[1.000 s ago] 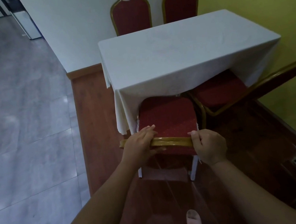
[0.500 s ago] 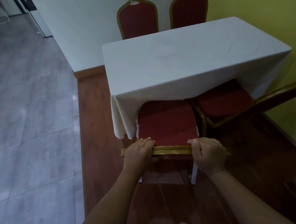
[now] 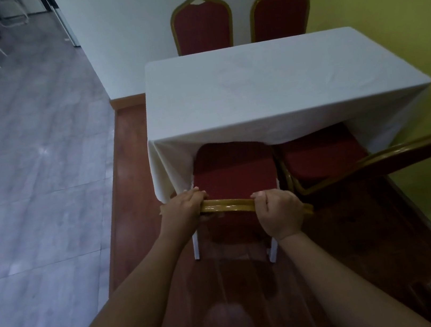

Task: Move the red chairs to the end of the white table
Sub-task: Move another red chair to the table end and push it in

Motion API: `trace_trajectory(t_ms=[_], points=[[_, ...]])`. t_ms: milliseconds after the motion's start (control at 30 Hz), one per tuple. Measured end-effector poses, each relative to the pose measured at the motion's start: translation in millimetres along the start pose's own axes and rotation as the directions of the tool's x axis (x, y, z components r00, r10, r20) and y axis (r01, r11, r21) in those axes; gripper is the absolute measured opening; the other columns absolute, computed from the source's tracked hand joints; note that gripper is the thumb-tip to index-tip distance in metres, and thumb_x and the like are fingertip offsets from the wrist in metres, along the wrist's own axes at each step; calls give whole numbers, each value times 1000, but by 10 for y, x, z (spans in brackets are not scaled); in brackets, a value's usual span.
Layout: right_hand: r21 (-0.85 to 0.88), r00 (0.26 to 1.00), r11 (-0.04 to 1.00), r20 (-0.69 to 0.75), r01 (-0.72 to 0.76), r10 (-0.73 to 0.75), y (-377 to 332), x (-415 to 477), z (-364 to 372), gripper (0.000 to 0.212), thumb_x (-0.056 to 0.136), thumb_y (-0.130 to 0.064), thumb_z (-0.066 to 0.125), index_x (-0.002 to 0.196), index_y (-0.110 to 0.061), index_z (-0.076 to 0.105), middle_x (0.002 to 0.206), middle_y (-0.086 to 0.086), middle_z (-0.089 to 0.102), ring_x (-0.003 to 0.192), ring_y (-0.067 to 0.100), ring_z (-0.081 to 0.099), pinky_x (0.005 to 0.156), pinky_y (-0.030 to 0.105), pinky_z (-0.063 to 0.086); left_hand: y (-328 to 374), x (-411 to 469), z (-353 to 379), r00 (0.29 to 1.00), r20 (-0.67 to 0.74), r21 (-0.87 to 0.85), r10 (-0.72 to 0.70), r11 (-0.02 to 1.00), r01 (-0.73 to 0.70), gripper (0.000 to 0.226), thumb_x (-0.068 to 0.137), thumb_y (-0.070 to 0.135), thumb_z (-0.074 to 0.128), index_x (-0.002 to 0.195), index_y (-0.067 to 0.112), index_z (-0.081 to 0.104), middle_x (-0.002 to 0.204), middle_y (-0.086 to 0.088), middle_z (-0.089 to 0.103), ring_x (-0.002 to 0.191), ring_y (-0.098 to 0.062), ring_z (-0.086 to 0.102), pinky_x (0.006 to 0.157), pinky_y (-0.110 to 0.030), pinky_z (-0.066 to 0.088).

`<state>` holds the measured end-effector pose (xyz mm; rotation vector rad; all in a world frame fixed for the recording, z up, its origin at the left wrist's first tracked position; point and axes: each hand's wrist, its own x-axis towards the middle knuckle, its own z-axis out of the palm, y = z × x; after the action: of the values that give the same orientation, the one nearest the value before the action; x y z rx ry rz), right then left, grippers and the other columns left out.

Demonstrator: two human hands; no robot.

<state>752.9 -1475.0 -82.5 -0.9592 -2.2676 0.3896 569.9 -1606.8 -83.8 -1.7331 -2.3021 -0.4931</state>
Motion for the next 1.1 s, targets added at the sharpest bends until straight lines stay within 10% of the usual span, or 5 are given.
trace_trajectory(t_ms=[567,967,1100], points=[[13,988,999,148,-41,39,660,674,10,60,89,-32,24,56,-10,69,46,4,57,41,20,51,42,26,38,301,675,253,994,100,-17,-47,999,49,61,61,51,82,104,10,71,102,-10,74,89,-26,72,63,-35,58],[37,996,998,72,-51,48,1162,856,-275,53,82,-29,28,72,-9,76,67,8,71,62,23,64,58,28,47,733,875,456,996,77,-175,43,984,-29,56,70,51,78,111,14,69,103,-5,74,93,-18,72,59,-26,55],[27,991,991,25,-131,131,1098,793,-261,52,83,-30,28,74,-9,75,81,9,73,78,25,65,74,39,52,645,859,414,985,149,-261,89,964,-48,57,86,49,64,132,18,54,131,-3,61,119,-16,59,82,-32,53]])
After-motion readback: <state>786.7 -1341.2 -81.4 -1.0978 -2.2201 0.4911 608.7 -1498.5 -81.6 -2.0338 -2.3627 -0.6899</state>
